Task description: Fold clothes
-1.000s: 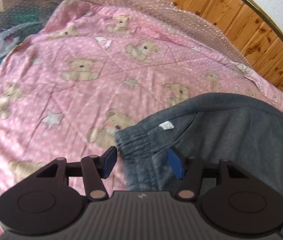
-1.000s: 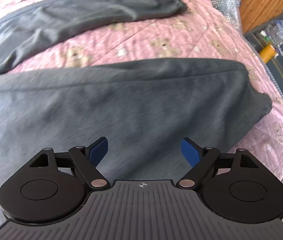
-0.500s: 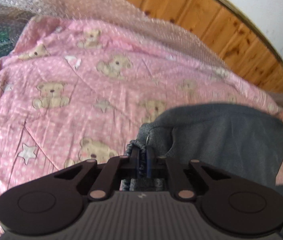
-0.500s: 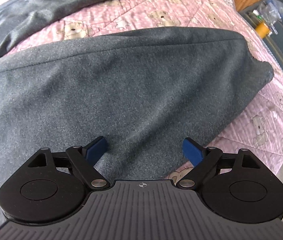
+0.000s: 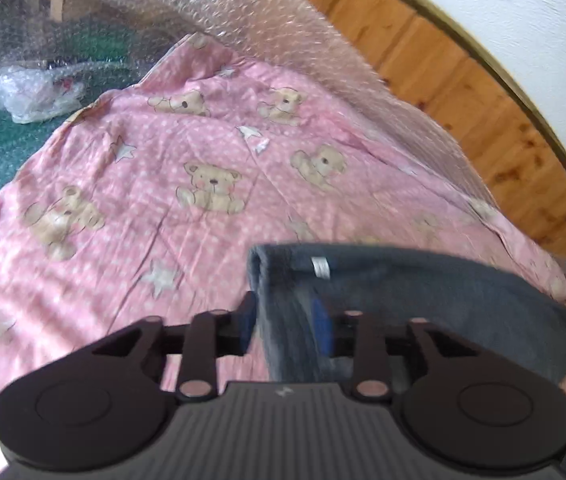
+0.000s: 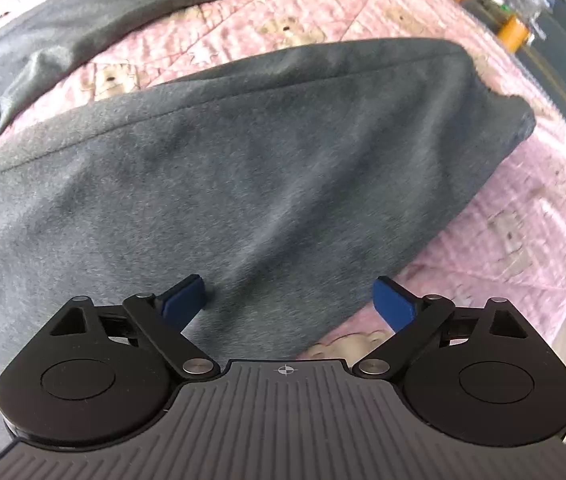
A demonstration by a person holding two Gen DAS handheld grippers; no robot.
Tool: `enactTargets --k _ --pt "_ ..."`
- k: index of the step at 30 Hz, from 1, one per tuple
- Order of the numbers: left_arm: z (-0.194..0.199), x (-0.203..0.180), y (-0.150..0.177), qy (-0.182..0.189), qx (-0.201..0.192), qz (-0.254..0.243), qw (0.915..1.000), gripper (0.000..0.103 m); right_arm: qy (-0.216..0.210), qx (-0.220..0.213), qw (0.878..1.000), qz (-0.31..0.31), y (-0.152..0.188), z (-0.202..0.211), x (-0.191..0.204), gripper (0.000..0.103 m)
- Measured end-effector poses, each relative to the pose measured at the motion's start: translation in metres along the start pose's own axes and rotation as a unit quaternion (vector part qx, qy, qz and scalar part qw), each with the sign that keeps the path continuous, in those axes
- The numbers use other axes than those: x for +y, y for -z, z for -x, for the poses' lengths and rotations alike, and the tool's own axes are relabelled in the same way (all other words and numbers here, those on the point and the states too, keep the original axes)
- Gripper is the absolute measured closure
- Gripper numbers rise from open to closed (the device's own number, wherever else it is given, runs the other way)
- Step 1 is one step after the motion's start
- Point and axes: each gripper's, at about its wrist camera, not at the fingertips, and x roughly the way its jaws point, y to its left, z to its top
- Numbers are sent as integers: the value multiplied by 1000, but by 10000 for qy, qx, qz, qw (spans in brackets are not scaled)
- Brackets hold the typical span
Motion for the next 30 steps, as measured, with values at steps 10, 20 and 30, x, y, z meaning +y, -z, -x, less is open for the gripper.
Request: enactTargets --k 10,20,30 --pt "58 -31 157 -164 1347 -1165 9839 58 -353 -509 9980 -140 -6 -4 -21 15" --pt "87 -53 175 -986 653 -1180 9860 60 -8 -942 9928 -733 -17 -7 -127 20" --pt "55 -117 206 -903 917 -1360 9823 60 -495 -1262 9608 -2417 -75 -65 -277 33"
